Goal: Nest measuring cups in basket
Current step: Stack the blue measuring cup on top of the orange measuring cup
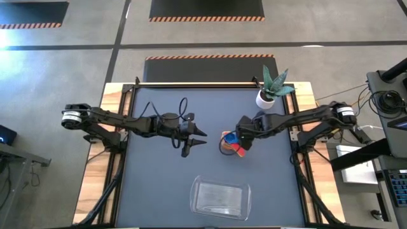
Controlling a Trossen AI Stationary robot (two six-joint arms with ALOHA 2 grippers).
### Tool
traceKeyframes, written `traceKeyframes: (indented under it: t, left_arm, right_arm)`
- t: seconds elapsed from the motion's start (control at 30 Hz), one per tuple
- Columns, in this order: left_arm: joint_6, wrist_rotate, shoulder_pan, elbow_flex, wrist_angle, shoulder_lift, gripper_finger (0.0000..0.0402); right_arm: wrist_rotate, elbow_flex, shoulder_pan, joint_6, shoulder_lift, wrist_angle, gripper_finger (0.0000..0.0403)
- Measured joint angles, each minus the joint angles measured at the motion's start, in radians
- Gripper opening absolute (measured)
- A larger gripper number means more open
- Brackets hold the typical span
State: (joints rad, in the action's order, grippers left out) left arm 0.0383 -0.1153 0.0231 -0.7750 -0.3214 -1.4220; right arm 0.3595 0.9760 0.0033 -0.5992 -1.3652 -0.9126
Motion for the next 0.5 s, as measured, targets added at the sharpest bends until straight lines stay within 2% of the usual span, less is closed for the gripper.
traceKeyframes:
  t: [0.13, 0.37, 0.5]
  left_arm:
    - [-0.002, 0.0, 0.0, 0.0, 0.0, 0.0, 0.013]
    - [-0.002, 0.0, 0.0, 0.0, 0.0, 0.0, 0.013]
    - [-0.002, 0.0, 0.0, 0.0, 0.0, 0.0, 0.013]
  right_arm:
    - [-0.004, 0.0, 0.0, 0.01, -0.026, -0.004, 0.0201]
    - [-0.115, 0.0, 0.007, 0.016, -0.071, 0.006, 0.0201]
    - [-0.144, 0.01, 0.03, 0.003, -0.07, 0.006, 0.0201]
